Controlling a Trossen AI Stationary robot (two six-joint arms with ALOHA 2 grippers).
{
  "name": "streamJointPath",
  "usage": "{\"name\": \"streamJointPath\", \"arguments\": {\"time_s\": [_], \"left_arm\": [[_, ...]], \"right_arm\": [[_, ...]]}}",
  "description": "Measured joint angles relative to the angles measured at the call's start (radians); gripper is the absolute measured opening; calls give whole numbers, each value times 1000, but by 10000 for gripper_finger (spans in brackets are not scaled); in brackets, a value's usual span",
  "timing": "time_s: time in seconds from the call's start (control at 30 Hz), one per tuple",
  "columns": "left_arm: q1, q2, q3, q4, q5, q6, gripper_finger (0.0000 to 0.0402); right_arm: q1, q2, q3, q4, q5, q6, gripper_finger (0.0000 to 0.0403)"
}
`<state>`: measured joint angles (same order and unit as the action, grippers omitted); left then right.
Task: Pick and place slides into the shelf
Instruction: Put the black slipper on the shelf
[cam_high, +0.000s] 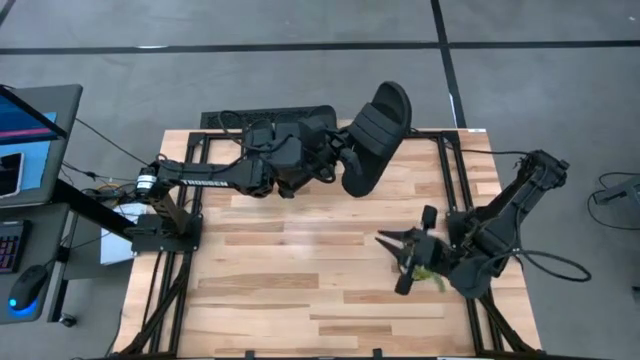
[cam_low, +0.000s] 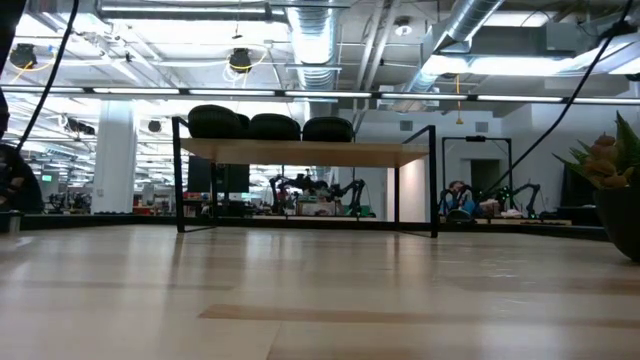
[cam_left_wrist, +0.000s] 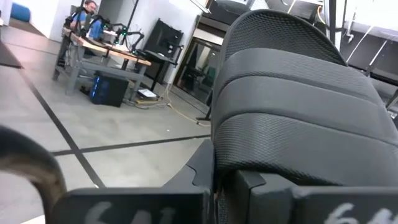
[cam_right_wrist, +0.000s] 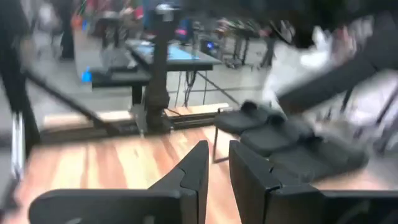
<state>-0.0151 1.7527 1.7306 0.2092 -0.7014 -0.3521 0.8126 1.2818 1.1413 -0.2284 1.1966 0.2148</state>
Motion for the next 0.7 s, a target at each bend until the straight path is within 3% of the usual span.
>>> {"name": "streamJointPath", "arguments": {"time_s": [0.13,0.27,0.43,0.53,0.7], "left_arm": [[1,0,0,-1,-3,0,0],[12,0,0,-2,-35,-16,0],[50,0,0,-1,-46,-80,0],[69,2,18,-15,-67,-82,0],[78,3,109,-22,-145,35,0]], "right_arm": [[25,4,50,1,2,-271,56],[38,-6,107,-82,31,-436,56],[33,-7,205,-325,158,-552,56],[19,-7,237,-369,293,-624,56],[-19,-40,265,-442,373,-584,56]]}}
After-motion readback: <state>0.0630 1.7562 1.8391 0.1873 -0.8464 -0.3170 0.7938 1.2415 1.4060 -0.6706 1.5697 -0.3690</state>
